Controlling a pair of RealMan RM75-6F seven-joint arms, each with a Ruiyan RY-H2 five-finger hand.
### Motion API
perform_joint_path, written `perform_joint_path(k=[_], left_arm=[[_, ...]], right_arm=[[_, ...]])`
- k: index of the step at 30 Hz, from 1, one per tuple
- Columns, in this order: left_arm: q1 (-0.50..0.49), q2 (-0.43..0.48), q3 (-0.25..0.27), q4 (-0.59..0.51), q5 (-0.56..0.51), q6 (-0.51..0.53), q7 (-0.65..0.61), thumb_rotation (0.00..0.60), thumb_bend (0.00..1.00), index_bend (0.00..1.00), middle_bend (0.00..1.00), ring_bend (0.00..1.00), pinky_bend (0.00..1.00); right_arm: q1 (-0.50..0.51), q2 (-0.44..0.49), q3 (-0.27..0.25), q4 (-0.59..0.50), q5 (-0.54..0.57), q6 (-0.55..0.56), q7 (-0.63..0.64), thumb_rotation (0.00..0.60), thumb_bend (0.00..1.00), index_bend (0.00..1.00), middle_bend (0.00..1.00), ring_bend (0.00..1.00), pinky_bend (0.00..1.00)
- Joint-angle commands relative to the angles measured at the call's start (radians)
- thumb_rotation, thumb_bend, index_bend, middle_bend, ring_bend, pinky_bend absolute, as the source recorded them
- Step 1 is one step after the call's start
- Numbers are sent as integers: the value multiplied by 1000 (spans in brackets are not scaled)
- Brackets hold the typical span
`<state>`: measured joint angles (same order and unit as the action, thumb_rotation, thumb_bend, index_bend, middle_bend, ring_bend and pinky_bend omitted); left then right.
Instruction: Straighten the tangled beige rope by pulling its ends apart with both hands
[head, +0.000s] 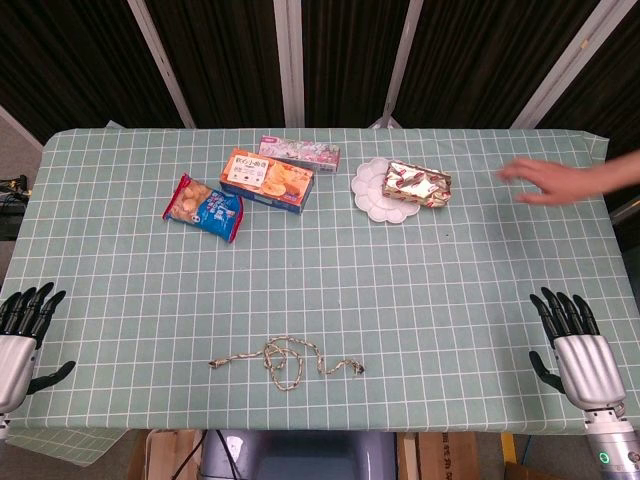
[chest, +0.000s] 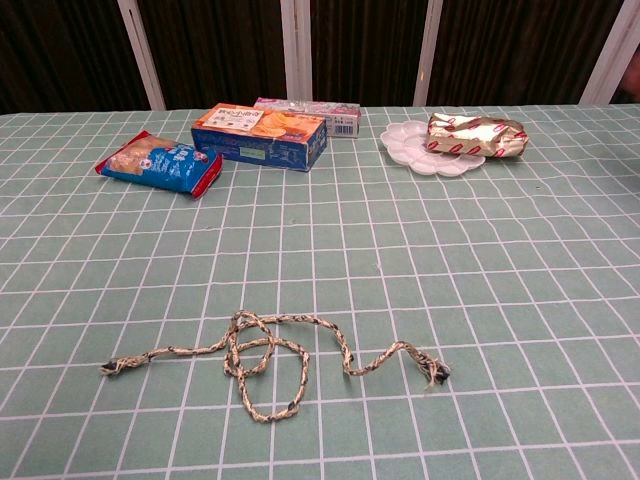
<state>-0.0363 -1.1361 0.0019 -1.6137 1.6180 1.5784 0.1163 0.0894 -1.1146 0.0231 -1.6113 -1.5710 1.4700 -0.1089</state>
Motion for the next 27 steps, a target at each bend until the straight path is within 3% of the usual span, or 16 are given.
perform_joint_path(k=[1,16,24,27], left_arm=[[0,0,0,0,0,0,0,600,32,0,0,0,0],[2,0,2,3,8,5,1,600,32,0,0,0,0],[3,2,1,1,6,8,-2,600,33,0,0,0,0],[1,0,1,3,9,7,1,600,32,0,0,0,0]], right_arm=[[-3,-5,6,2,3,11,-9,600,387,0,0,0,0],[-15,-20,21,-19,35,26,-38,600,388,0,0,0,0],[6,-7,0,-57,-11,-9,57,600,388,2,0,0,0],[29,-2,-11,-78,-32,-47,112,600,388,108,0,0,0]])
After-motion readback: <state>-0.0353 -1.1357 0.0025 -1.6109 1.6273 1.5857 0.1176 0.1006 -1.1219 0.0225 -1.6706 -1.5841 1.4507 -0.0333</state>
